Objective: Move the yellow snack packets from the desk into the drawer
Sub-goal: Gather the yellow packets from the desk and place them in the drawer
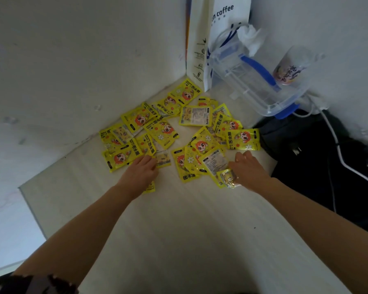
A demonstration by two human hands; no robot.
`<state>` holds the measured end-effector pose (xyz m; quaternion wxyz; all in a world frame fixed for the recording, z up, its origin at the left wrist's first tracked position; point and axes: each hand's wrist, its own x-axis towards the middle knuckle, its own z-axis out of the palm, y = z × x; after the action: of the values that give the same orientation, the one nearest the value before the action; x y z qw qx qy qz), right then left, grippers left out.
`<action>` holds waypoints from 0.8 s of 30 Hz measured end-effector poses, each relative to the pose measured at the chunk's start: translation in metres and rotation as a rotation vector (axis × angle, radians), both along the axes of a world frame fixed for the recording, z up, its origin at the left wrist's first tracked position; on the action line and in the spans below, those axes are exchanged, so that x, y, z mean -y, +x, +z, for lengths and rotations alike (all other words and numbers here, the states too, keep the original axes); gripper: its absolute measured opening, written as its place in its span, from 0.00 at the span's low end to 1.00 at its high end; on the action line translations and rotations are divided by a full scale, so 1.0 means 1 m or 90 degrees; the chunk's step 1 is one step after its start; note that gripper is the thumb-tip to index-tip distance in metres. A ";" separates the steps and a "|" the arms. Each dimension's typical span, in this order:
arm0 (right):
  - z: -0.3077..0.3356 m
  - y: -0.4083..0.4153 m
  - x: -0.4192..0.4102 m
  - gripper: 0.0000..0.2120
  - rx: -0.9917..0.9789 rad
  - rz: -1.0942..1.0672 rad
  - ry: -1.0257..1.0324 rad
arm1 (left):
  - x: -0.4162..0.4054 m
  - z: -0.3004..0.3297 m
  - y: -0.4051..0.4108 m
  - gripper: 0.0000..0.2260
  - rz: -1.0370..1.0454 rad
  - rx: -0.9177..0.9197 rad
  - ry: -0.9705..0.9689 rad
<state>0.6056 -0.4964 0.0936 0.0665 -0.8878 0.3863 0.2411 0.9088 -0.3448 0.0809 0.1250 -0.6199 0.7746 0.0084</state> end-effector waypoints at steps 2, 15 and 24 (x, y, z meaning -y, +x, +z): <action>0.003 0.004 -0.005 0.20 0.023 -0.009 0.040 | 0.000 0.000 0.001 0.14 0.003 -0.003 0.002; -0.004 0.025 -0.005 0.26 0.198 -0.238 0.198 | 0.000 0.017 0.028 0.10 0.343 -0.298 -0.008; -0.013 0.039 -0.002 0.27 0.153 -0.324 0.155 | 0.025 0.022 0.083 0.15 0.608 -0.367 -0.050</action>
<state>0.6450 -0.4947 0.0805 0.2760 -0.7700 0.5542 0.1542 0.9922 -0.3693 0.1027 -0.1325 -0.8789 0.4101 0.2042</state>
